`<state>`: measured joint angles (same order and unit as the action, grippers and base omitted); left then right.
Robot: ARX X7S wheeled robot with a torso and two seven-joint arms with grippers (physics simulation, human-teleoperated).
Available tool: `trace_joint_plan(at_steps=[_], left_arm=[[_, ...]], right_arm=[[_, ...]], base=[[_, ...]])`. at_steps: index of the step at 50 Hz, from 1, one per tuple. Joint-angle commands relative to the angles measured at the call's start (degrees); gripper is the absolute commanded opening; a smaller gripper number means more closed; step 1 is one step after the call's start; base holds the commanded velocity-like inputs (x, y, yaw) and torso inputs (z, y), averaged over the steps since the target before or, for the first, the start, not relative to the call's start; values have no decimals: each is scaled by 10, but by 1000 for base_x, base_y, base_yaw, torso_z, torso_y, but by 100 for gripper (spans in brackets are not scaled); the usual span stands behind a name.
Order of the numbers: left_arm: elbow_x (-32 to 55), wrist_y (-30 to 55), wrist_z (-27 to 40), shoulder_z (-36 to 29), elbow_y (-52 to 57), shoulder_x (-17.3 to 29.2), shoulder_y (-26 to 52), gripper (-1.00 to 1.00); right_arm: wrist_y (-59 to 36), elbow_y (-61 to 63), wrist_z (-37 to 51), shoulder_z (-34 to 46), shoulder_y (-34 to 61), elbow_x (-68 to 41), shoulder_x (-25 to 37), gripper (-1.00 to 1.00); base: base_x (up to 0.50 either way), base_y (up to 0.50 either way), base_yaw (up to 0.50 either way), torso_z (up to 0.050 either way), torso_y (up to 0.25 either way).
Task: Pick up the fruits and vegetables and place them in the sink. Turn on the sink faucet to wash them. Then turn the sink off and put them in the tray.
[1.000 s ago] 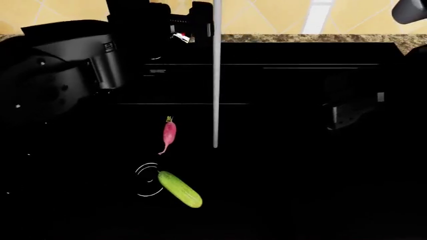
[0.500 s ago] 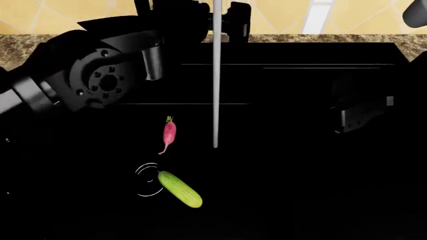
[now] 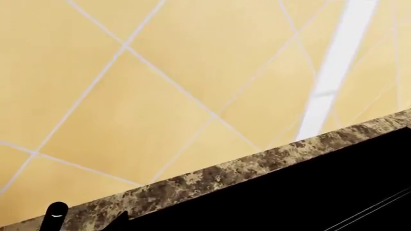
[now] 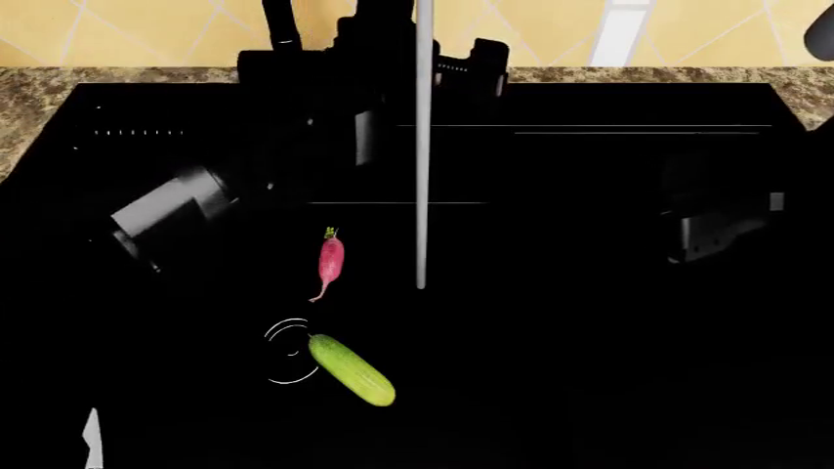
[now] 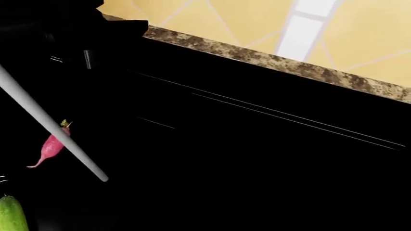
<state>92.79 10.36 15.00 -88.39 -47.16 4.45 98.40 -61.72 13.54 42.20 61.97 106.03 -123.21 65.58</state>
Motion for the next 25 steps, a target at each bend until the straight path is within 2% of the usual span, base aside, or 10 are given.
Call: trace_joint_plan(at_steps=[1,15,25], left_arm=[[10,-3,24,-4,-97,-44,-22,100],[23,-52,118,-19,-142,-44,-33,100],[14,-56,118,-23,-164,-44,-34,100]], right_arm=[[-1,2,-5,-4,-2,3,8,100],[-3,9,-1,-8,-1,-4,18,100],[-6,6,-2,-9,-2,-3,18,100]], base=[[0,0,0,0,0],[0,0,0,0,0],[0,0,0,0,0]])
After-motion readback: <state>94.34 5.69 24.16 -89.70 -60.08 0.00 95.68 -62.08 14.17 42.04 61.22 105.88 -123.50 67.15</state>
